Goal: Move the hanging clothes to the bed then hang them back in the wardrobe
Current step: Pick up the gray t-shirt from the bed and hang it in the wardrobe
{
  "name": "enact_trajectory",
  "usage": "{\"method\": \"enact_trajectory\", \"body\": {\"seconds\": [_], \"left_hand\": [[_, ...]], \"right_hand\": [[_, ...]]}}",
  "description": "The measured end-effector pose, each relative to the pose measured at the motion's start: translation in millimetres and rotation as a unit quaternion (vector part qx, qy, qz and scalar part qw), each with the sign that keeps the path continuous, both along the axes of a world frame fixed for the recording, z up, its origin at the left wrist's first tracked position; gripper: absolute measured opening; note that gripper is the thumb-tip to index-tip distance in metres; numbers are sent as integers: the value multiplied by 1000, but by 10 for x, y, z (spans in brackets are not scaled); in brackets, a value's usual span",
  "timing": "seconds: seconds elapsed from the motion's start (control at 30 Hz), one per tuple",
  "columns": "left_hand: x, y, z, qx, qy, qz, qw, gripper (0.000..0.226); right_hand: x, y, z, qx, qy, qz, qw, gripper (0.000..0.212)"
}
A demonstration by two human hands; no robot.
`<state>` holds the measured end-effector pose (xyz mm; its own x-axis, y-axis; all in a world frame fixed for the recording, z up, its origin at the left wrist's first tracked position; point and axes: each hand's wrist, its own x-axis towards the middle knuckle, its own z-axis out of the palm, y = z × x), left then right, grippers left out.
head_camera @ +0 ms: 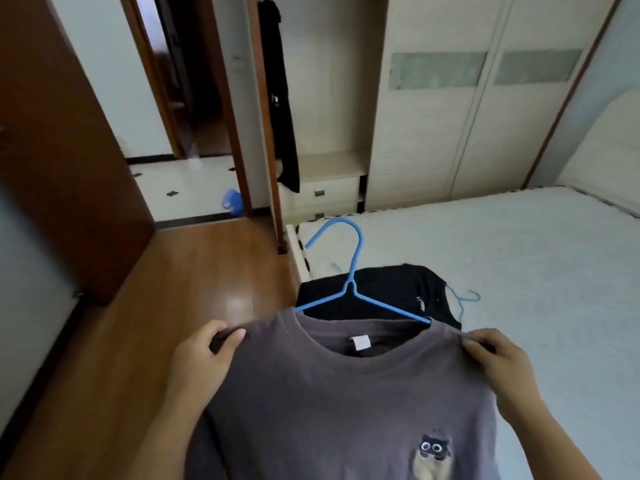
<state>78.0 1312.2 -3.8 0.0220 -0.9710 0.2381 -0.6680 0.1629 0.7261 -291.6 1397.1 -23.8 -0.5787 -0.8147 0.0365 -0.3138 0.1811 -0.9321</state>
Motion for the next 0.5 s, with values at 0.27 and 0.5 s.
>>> {"method": "enact_trajectory", "body": {"seconds": [0.27,0.5], "left_hand": [[874,-1330,500,-24,17,-58,998,17],[1623,-2494,431,-85,27,31,996,16]], "right_hand": [[1170,-1897,408,-19,39,112,993,18],[2113,-3207,851,15,309,268,912,25]]}}
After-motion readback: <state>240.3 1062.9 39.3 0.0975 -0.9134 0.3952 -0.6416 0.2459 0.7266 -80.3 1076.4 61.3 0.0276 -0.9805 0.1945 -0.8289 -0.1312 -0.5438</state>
